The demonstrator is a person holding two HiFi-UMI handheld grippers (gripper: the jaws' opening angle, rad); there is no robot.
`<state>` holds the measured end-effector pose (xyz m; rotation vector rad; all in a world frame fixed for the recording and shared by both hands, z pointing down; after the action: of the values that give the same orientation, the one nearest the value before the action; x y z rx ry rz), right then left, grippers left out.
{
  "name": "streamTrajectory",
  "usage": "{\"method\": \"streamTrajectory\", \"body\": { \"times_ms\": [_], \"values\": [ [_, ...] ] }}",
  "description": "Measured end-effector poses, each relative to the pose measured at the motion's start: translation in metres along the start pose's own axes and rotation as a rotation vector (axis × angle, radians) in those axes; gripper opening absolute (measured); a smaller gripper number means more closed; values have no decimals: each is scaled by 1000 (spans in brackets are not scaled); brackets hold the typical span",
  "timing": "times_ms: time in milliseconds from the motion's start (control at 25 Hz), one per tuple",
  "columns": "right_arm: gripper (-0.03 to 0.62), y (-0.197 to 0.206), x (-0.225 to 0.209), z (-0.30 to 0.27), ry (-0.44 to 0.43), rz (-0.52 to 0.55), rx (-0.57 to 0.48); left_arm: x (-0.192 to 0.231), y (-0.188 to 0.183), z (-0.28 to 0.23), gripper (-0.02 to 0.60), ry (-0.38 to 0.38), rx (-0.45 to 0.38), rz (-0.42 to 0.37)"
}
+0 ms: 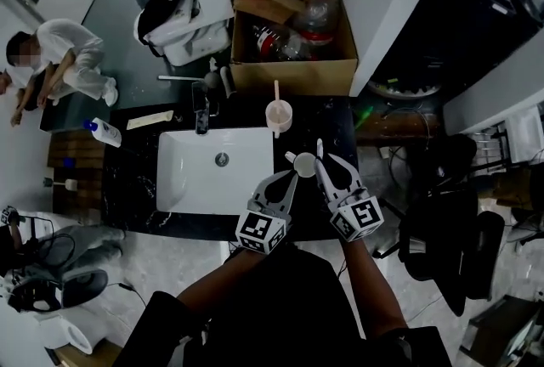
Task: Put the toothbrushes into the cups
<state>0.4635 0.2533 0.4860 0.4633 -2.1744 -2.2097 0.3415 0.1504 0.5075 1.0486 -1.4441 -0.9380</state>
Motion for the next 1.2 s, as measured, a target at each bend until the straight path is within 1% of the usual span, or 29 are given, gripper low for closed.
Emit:
{"method": "streamTrajectory", "body": {
  "times_ms": [120,280,400,520,680,880,1200],
  "values": [
    [74,6,-5,-16,-11,-14,12,8,-1,0,15,-17,-1,8],
    [74,15,-10,-30,-22,-11,14,19,-1,-3,15,-57,-12,41],
    [74,22,-11,-37,-15,-4,8,28,-7,-5,15,-62,-29,39],
    [74,28,-12,-43,-4,-5,9,35,-7,-5,15,-69,-25,43],
    [74,37,-17,-49,-1,-15,34,41,-4,-5,15,-79,-15,58],
    [74,42,-20,-59,7,-1,44,50,-2,-6,15,-82,-8,58],
    [74,58,-24,-58,30,3,91,57,-2,-10,15,-84,-5,71]
  ]
}}
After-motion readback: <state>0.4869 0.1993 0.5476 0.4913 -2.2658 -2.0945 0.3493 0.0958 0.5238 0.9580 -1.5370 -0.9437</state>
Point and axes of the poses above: the fingertips, and each gripper's own axes: z backward along the fingers, x to its left, y out of its underside, the point moved 8 cm from there along z, backward along the fingers, and after that the axes turned 2 degrees about z, right-handed, at the moved point
